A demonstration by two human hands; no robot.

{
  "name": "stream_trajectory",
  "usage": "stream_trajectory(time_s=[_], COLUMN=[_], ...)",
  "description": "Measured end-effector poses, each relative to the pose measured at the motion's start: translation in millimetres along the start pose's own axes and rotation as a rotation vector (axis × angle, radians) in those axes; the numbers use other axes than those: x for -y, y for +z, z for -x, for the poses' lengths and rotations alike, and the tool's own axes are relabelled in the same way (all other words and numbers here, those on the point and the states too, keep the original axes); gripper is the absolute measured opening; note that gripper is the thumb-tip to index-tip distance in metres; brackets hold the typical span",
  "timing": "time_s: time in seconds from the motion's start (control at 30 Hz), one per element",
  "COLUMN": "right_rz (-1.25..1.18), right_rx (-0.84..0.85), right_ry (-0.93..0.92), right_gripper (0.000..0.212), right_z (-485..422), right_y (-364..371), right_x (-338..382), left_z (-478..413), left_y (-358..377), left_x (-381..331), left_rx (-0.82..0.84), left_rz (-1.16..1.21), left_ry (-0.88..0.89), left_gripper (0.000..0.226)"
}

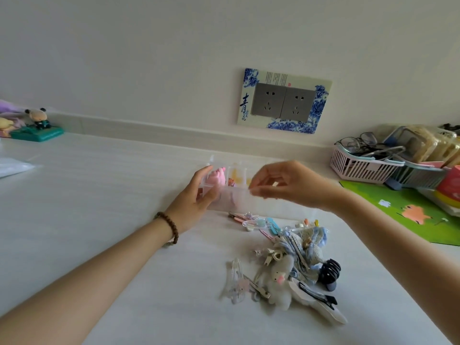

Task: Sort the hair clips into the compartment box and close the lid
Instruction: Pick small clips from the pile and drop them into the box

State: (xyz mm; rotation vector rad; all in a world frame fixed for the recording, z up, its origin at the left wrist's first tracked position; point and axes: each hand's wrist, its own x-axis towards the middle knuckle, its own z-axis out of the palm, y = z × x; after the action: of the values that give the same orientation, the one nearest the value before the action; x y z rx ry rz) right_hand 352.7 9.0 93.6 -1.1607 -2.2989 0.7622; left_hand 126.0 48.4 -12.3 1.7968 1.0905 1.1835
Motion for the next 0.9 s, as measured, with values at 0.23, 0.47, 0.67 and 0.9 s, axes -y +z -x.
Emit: stream_trajectory(time_s=[0.23,0.47,0.67,0.9], right_rz=[0.243,0.292,0.267,-0.109], right_rx=[0.309,0.247,0.24,0.016], right_ry=[0.126,0.149,0.123,0.059], right_gripper=[0.025,0.026,0.015,0.018], right_z=[51.4,45.4,35.7,25.5], right_y=[7.7,30.2,37.6,36.6], right_x=[-12.5,-11.6,-10.4,-1.5], left_z=[2.8,4.8,5.1,3.0], left_y=[3.0,2.7,1.5,1.7], left_x=[-5.3,-8.2,-6.7,-4.3], left_rx=[-0.03,-0.024,-0.012,-0.008], left_rz=[-0.031,-0.048,-0.069,-0.027], left_ry=[-0.005,-0.016,-0.022,-0.044], left_gripper=[0.061,0.061,0.063,0.065])
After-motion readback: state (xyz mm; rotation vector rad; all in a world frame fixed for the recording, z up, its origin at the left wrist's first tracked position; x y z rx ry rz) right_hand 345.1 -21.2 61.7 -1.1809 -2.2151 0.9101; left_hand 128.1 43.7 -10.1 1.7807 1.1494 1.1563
